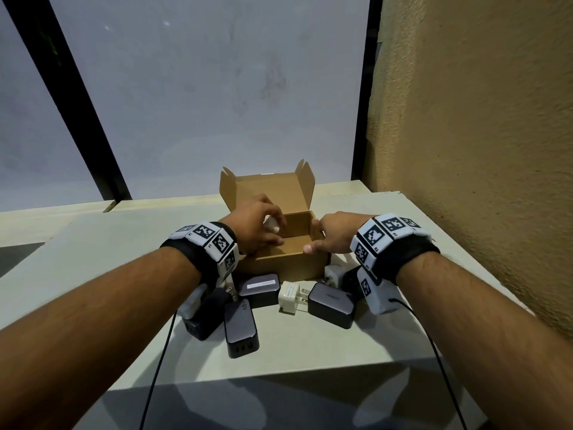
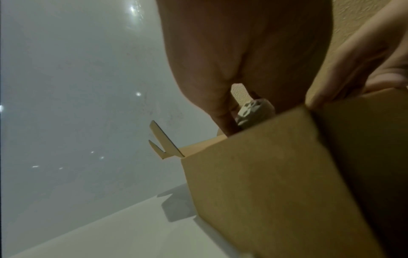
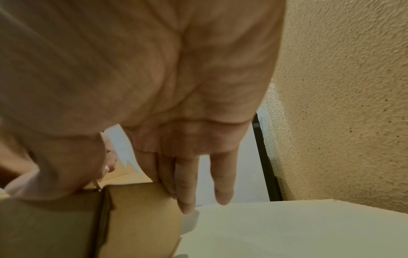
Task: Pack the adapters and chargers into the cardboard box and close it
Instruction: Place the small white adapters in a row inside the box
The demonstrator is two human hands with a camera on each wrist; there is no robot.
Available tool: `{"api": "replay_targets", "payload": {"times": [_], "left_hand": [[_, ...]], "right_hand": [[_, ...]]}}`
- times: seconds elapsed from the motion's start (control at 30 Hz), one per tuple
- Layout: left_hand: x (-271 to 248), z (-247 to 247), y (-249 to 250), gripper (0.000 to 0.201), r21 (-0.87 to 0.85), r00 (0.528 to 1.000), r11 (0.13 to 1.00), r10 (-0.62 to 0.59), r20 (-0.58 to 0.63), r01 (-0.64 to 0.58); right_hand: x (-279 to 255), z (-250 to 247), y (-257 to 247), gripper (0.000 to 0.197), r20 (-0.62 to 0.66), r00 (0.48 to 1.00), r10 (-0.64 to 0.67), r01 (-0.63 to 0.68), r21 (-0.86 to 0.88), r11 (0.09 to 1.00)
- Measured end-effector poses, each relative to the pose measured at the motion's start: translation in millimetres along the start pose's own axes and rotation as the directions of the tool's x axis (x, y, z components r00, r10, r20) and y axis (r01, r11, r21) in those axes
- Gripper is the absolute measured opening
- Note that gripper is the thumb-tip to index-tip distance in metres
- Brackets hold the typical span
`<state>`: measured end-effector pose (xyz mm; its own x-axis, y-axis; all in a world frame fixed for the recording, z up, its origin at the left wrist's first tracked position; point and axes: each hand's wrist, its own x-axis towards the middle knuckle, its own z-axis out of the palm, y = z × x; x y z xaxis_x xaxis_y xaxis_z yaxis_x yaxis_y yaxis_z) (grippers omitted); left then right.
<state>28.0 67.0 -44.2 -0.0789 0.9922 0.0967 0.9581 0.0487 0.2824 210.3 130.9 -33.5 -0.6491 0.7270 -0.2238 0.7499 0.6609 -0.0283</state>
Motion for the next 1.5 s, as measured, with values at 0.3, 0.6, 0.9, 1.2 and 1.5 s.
{"api": "replay_targets", "payload": {"times": [0.3,0.6,0.9,1.2,1.5], "left_hand": [[9,6,3,0.041,0.101,0.997,0.995,0.018,0.078,-0.026],[18,14,0,0.030,0.223,0.984,0.975,-0.018,0.178,-0.022],[24,15,-7,0.037,0.490,0.983,0.866,0.008,0.182,-0.098],[24,17,-4,0.021,0.395,0.963,0.909,0.025,0.267,-0.133],[23,10,6,0.031,0.294,0.974,0.953,0.008,0.224,-0.076]], "right_hand": [[1,2,2,0.068,-0.001,1.000,-0.011,0.011,0.028,1.000],[4,3,3,0.070,-0.004,1.000,-0.015,0.015,0.018,1.000],[5,3,4,0.070,0.003,1.000,-0.022,0.022,0.006,1.000],[1,2,4,0.070,0.001,1.000,-0.030,0.030,0.011,0.999],[4,5,4,0.069,-0.004,1.000,-0.022,0.022,0.002,1.000]]}}
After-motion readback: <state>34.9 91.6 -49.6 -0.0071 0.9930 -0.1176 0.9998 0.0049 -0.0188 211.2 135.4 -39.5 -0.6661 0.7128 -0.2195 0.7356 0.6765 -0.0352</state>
